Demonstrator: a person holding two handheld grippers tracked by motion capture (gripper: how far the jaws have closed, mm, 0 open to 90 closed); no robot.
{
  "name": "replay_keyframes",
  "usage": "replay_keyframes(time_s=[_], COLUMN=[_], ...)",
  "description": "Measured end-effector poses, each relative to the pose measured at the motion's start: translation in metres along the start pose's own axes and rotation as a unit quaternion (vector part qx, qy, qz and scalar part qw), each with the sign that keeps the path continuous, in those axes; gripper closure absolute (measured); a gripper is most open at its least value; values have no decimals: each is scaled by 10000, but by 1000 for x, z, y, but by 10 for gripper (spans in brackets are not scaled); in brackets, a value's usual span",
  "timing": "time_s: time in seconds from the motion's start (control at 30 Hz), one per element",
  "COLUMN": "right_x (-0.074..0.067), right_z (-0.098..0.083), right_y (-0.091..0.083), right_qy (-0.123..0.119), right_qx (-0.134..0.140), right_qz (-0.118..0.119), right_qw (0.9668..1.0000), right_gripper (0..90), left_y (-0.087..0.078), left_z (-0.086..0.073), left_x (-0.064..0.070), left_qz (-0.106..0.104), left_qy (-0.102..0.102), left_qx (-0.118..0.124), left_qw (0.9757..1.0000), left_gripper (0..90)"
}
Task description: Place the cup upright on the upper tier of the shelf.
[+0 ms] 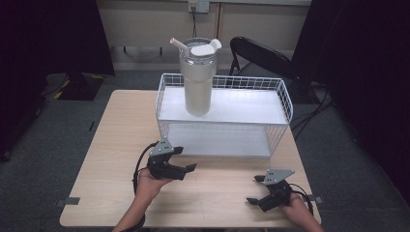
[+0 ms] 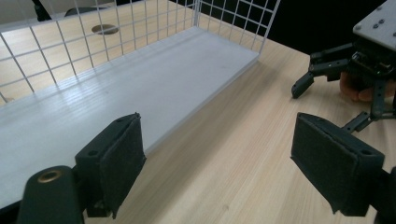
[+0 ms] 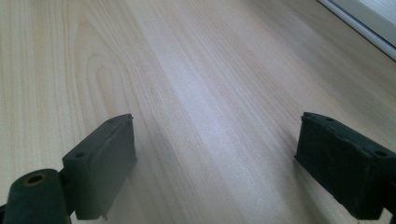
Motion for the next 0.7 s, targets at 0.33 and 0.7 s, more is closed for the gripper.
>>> replay_keyframes(time_s=[0.33, 0.7], right_x=[0, 0], right_z=[0, 0], right_y=[0, 0], right_qy=[3, -3], right_qx=[1, 0], right_qz=[2, -4], right_qw=[10000, 10000], right_gripper=[112, 112], left_y=[2, 0], left_z=[-23, -39], left_x=[-5, -8], left_qz=[67, 158], left_qy=[-198, -314], left_qx=[-64, -121], left_qw=[9998, 9993], left_gripper=[167, 166])
Point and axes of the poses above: each handheld gripper's, and its own axes: y roughly forward along the jaws, z roughly out of its top, x roughly to its right, the point moved 3 cm from there along y, roughly forward along the jaws, and after that the axes turned 11 degrees about -z, right-handed, at the moved point
